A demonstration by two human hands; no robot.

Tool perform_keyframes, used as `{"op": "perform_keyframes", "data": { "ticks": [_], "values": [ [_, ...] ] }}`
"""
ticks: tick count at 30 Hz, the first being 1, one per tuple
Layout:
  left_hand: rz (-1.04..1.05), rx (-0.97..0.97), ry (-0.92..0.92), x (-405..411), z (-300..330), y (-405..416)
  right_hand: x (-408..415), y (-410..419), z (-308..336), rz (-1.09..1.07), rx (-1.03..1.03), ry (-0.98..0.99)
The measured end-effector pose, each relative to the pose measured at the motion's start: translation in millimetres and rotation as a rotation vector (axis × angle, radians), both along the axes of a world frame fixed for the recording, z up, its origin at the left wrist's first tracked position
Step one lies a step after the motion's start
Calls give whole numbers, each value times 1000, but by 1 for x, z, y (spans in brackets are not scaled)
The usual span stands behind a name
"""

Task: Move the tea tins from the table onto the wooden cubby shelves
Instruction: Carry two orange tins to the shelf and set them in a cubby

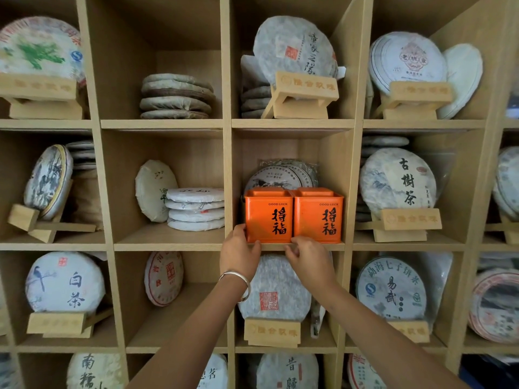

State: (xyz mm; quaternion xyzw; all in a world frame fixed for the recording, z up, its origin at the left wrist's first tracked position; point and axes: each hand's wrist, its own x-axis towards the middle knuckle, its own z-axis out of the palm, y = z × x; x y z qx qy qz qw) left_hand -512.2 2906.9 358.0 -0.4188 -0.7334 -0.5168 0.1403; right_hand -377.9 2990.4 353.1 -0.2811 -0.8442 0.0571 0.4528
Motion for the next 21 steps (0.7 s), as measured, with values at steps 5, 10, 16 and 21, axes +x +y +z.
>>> {"op": "perform_keyframes", "data": {
  "ticks": [5,10,16,21],
  "values": [
    [1,-5,6,0,0,1,1,0,0,13,1,4],
    [-8,-16,6,-1,-1,2,4,0,1,15,6,-17],
    [-12,-24,25,-1,0,1,9,-2,2,26,24,-44],
    [15,-38,73,-4,-2,-7,17,-3,2,35,37,-72]
  ]
}}
